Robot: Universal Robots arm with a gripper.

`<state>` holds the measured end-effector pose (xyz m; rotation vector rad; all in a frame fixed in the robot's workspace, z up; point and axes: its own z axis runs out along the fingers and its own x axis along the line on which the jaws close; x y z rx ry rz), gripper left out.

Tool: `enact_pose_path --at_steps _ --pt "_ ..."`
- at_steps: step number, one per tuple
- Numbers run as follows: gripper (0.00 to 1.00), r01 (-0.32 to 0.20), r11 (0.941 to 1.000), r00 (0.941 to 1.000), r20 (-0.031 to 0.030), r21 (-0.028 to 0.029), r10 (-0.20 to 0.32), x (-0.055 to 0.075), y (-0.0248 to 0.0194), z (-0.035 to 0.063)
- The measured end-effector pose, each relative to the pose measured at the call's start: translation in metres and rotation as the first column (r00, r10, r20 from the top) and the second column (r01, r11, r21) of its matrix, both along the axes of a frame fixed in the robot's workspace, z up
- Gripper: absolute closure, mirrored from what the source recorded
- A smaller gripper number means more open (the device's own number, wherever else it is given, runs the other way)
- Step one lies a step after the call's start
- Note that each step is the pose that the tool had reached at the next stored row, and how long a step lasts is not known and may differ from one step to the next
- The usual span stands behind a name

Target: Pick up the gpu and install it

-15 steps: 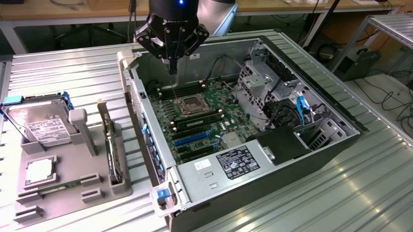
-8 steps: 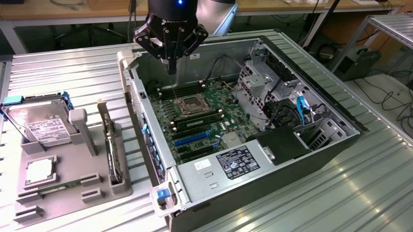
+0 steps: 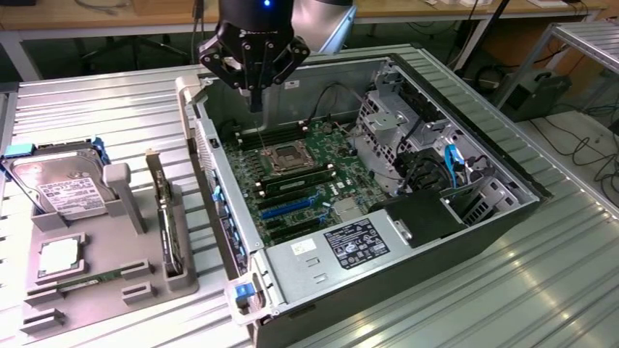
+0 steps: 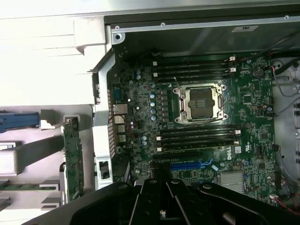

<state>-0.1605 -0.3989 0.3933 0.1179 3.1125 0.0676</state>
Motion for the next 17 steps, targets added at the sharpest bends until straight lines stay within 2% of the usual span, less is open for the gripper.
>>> enact_pose_path --at_steps 17 --pt "0.89 0.0 1.0 1.0 0.0 0.0 0.0 -0.0043 0.0 0.0"
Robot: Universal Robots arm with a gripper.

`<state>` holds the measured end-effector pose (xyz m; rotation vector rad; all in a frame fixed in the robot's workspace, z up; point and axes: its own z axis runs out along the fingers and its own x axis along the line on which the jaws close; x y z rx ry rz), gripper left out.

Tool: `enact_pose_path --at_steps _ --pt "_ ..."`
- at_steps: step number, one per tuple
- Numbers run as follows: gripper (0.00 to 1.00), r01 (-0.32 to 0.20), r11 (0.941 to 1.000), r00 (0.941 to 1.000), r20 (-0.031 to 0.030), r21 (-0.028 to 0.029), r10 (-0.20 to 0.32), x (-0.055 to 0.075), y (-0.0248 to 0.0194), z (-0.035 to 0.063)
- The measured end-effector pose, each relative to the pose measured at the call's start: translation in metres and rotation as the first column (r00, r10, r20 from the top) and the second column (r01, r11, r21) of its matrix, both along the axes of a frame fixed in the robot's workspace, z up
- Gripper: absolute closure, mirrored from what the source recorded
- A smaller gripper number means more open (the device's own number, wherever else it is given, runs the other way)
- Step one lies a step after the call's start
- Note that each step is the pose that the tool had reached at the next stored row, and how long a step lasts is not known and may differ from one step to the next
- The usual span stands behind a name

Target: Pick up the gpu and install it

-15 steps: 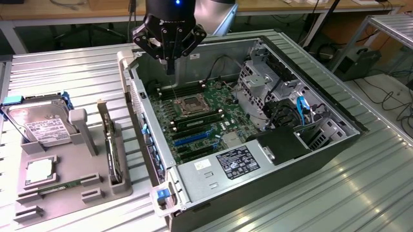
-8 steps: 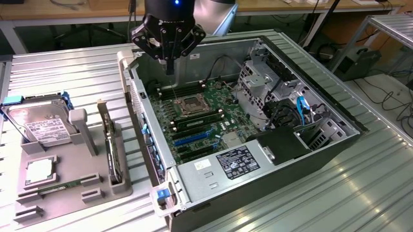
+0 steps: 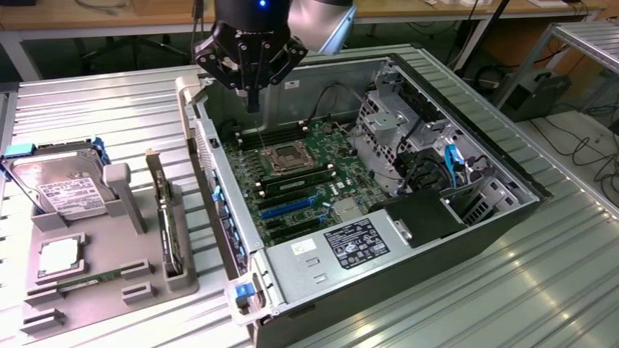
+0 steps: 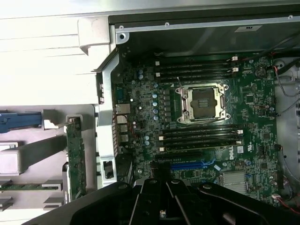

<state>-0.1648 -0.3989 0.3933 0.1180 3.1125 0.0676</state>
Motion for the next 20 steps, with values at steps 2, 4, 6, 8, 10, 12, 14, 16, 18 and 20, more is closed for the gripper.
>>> enact_pose_path --at_steps 2,4,6,8,10,12,14,16,18,20 --pt "0.89 0.0 1.0 1.0 0.0 0.0 0.0 -0.0004 0.0 0.0" --pt "0.89 0.0 1.0 1.0 0.0 0.0 0.0 -0.0007 0.0 0.0" --pt "0.89 0.0 1.0 1.0 0.0 0.0 0.0 -0.0012 0.0 0.0" --pt "0.89 0.0 1.0 1.0 0.0 0.0 0.0 -0.0016 0.0 0.0" --pt "0.89 0.0 1.0 1.0 0.0 0.0 0.0 -0.0022 0.0 0.0" --pt "0.89 0.0 1.0 1.0 0.0 0.0 0.0 -0.0027 0.0 0.0" --pt "0.89 0.0 1.0 1.0 0.0 0.0 0.0 -0.0031 0.0 0.0" --pt "0.89 0.0 1.0 1.0 0.0 0.0 0.0 -0.0036 0.0 0.0" --pt "0.89 0.0 1.0 1.0 0.0 0.0 0.0 -0.004 0.0 0.0" --pt "0.89 0.0 1.0 1.0 0.0 0.0 0.0 -0.0043 0.0 0.0"
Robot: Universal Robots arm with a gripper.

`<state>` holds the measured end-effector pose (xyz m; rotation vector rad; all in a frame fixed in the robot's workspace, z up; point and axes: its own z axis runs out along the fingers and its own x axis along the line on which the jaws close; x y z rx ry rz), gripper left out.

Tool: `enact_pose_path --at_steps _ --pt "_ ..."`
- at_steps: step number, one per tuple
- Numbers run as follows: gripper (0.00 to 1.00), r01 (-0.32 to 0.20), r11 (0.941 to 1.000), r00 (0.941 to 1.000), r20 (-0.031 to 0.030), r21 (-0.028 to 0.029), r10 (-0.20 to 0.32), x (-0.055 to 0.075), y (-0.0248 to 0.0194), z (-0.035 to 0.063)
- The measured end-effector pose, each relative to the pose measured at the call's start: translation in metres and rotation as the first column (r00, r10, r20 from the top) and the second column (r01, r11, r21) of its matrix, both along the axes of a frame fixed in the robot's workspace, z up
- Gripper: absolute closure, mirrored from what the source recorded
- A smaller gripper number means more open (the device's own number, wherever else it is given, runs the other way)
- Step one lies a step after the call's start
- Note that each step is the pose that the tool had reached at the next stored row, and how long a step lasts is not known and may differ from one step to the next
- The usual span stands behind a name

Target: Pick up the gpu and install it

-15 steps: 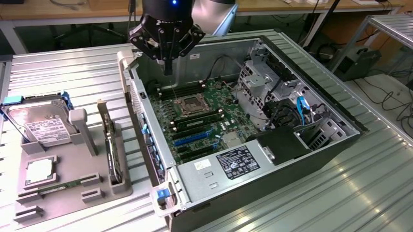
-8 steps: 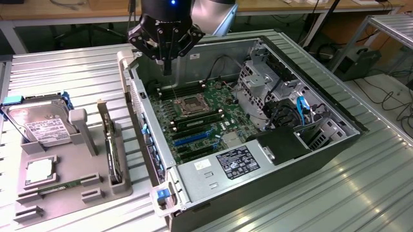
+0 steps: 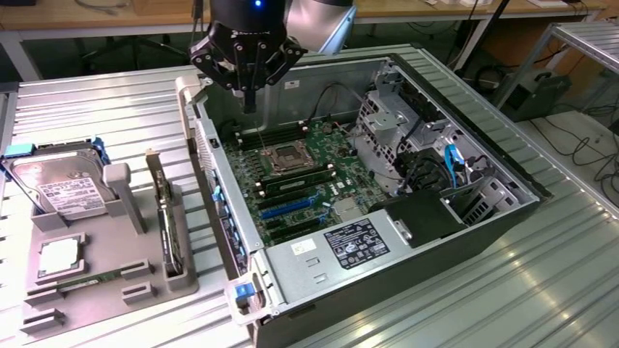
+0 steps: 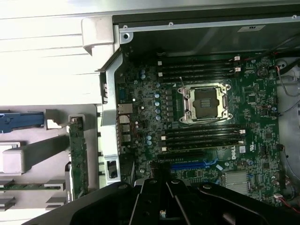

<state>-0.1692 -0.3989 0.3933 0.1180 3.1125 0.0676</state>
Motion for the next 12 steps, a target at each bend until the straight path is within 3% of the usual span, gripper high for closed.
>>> enact_pose_path --at_steps 12 --pt "0.89 0.0 1.0 1.0 0.0 0.0 0.0 -0.0038 0.0 0.0"
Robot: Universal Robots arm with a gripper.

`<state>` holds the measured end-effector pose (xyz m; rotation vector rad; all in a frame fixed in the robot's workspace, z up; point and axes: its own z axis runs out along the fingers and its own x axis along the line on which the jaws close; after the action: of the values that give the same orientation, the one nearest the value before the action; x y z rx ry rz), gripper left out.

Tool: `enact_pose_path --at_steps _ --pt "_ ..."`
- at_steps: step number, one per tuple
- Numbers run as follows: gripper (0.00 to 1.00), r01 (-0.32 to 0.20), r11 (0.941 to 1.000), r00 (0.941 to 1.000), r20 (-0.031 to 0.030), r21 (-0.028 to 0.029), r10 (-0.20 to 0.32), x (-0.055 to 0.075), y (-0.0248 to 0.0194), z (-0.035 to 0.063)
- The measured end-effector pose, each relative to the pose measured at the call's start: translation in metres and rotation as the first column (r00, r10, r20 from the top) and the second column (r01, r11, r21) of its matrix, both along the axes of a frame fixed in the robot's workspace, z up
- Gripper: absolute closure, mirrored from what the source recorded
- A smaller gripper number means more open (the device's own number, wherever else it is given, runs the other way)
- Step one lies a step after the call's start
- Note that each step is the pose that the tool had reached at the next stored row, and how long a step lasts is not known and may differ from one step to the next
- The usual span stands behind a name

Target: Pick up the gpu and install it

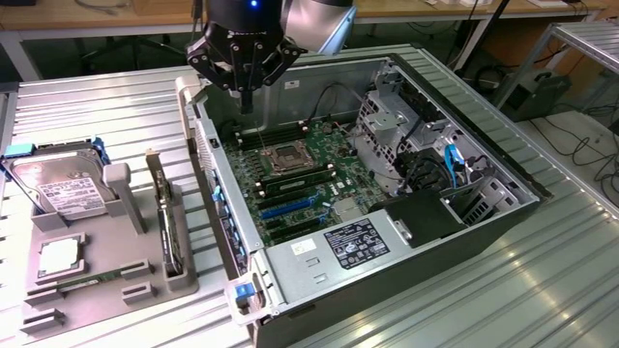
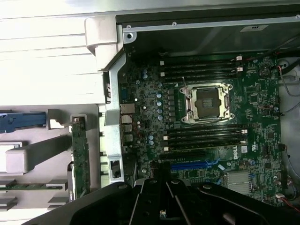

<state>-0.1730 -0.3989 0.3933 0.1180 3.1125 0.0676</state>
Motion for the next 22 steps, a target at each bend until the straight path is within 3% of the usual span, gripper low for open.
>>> enact_pose_path --at_steps 22 --pt "0.89 0.0 1.0 1.0 0.0 0.0 0.0 -0.0062 0.0 -0.0001"
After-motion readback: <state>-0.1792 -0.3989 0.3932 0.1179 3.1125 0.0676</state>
